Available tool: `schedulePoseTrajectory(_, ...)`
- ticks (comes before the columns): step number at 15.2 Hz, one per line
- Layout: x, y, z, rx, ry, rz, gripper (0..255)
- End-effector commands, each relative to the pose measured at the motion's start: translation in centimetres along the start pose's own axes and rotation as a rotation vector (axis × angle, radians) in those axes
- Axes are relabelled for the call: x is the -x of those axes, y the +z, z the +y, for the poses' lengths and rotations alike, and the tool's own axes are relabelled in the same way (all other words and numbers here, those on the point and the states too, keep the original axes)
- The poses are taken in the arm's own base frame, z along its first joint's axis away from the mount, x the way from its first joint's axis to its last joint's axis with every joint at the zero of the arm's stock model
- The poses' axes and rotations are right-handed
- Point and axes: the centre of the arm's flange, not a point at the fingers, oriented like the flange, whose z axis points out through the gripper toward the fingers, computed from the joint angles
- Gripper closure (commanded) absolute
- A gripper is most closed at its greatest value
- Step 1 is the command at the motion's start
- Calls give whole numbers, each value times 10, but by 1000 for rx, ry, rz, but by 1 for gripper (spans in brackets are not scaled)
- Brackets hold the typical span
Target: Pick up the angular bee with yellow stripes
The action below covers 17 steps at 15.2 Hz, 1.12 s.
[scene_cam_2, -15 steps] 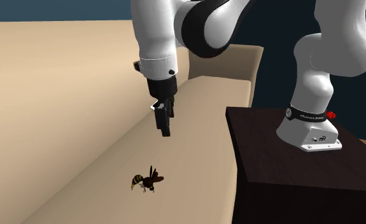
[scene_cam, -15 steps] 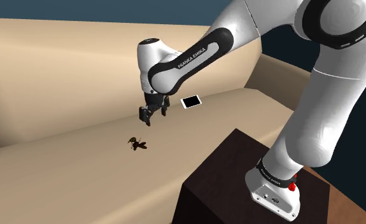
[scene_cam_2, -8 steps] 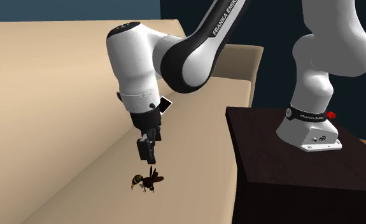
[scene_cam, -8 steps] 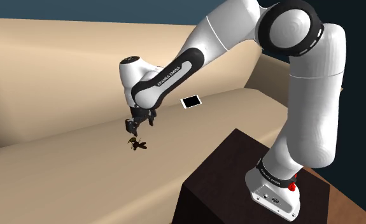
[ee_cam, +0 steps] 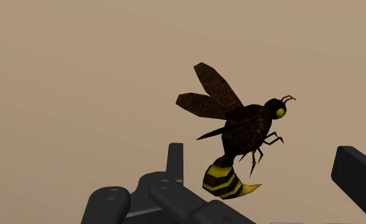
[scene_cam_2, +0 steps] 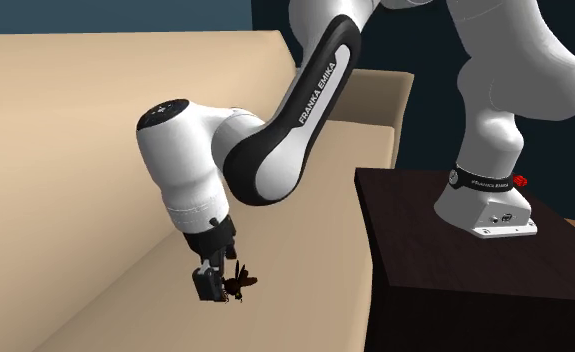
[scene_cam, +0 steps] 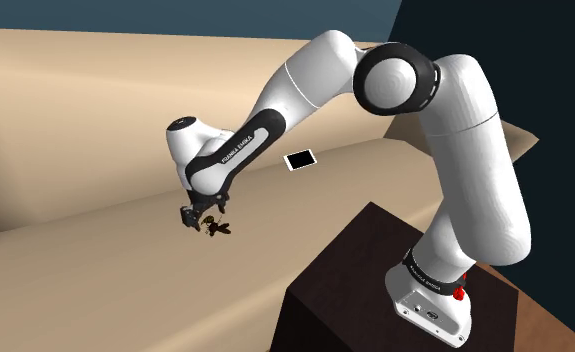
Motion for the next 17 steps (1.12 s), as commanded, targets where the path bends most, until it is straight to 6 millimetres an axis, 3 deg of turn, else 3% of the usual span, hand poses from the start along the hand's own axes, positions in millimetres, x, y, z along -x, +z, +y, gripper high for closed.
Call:
schedulePoseTrajectory(1,-2,10,-2,0,0,0,0)
schedulePoseTrajectory(5,-4,33,-4,0,0,0,0)
schedulePoseTrajectory(7,-4,33,-4,0,0,0,0)
schedulePoseTrajectory(8,-4,34,-4,0,0,0,255)
schedulePoseTrajectory(17,-4,33,-4,0,0,0,255)
